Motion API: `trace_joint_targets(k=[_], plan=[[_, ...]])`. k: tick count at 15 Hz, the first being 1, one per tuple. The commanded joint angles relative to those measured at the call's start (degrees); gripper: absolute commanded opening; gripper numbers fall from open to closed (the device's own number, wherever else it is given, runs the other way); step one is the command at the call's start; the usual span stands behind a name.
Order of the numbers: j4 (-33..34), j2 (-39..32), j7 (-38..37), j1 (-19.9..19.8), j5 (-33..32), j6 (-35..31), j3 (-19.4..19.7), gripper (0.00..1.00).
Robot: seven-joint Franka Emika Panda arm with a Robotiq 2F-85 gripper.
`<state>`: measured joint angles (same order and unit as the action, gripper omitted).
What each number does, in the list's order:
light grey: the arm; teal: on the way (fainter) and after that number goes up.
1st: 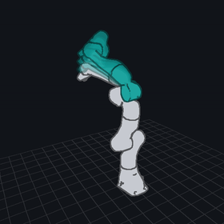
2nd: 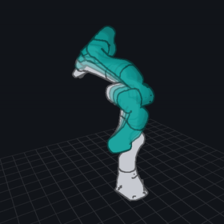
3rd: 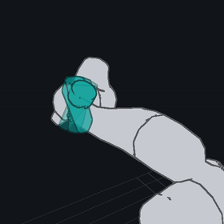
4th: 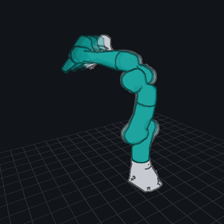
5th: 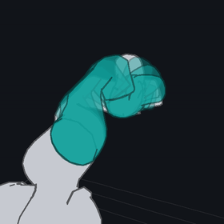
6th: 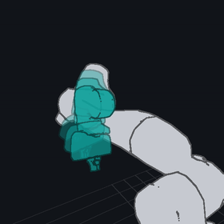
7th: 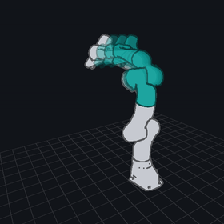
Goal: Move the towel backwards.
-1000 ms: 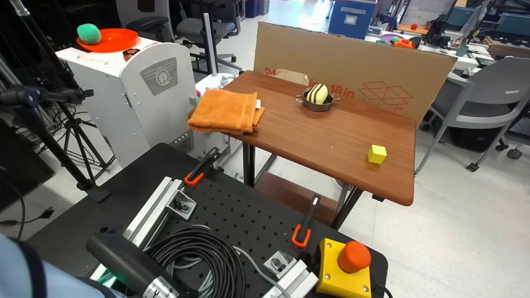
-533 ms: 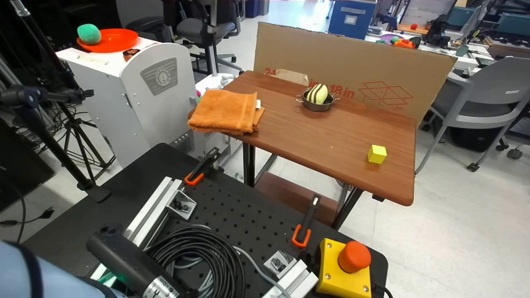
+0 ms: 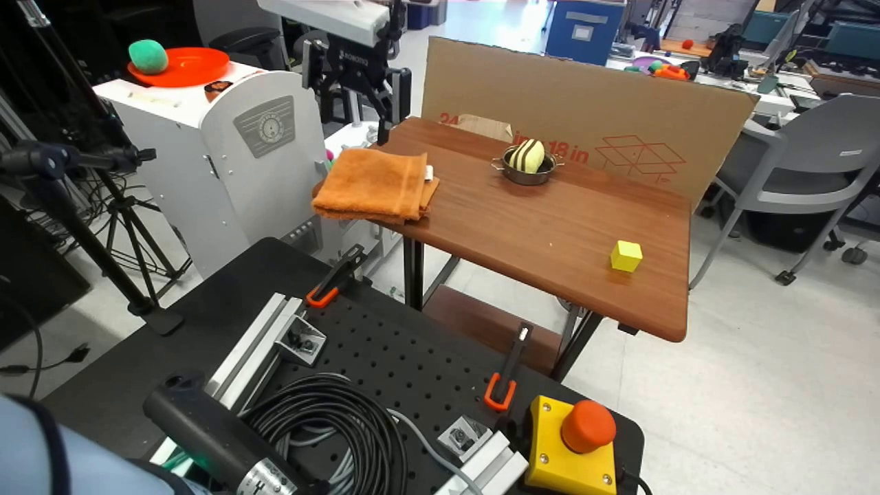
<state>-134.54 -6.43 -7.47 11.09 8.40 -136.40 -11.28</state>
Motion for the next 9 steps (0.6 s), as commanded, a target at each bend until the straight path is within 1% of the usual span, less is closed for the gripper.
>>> trace_joint_targets(k=[1, 2, 3, 5, 9], plan=[[3.65, -8.91, -0.14, 1.0, -3.46, -3.07, 0.2, 1.0], [4.34, -10.59, -1.24, 1.4, -4.72, -3.14, 0.57, 1.0], [4.56, -12.19, -3.42, 2.24, -7.77, -3.76, 1.54, 1.0], [5.76, -15.08, -5.55, 3.37, -11.92, -4.07, 3.12, 1.0], [11.3, -23.67, -4.85, 4.13, -14.27, -3.9, 4.25, 1.0]])
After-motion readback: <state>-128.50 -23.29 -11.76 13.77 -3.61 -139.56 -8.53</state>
